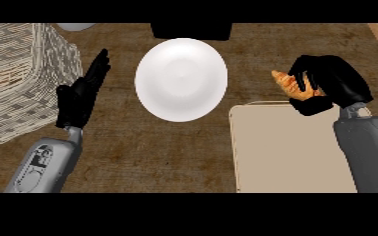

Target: Pick the croissant from the tray and place it in the plate

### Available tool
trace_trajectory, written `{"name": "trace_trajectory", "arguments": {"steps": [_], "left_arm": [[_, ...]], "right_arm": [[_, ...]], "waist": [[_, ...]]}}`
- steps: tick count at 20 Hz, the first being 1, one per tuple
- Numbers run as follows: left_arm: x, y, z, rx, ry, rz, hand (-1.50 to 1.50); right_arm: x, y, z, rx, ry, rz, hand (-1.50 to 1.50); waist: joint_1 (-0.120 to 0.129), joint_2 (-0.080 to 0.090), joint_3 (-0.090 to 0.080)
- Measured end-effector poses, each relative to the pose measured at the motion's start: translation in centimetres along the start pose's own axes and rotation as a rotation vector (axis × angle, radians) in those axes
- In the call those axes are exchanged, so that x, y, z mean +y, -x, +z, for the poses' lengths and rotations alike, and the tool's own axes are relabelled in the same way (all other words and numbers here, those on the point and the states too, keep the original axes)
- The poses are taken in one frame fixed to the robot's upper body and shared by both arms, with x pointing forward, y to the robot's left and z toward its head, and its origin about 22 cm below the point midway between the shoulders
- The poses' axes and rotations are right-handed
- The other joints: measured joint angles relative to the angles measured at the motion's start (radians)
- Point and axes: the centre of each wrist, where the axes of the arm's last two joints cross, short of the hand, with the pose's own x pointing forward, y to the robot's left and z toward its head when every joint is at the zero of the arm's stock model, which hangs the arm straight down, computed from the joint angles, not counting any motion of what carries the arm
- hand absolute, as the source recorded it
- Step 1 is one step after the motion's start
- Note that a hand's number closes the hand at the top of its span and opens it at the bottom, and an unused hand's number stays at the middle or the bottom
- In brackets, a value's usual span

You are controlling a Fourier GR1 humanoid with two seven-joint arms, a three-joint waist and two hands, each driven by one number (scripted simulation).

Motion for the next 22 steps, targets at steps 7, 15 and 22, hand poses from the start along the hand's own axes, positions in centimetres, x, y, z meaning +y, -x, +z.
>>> {"name": "trace_trajectory", "arguments": {"steps": [7,15,22], "left_arm": [[0.2,0.2,0.4,0.006,-0.007,-0.002,0.00],[0.9,0.5,0.6,0.023,-0.020,-0.004,0.00],[0.4,0.8,0.9,0.022,-0.023,-0.009,0.00]], "right_arm": [[-3.6,0.4,-3.4,-0.305,0.192,-0.134,1.50],[-2.9,-5.8,-8.5,-0.482,0.117,-0.262,1.50],[-0.1,-12.7,-11.4,-0.520,0.018,-0.320,1.50]], "waist": [[-0.009,-0.006,-0.003],[-0.026,-0.013,-0.005],[-0.028,-0.013,-0.005]]}}
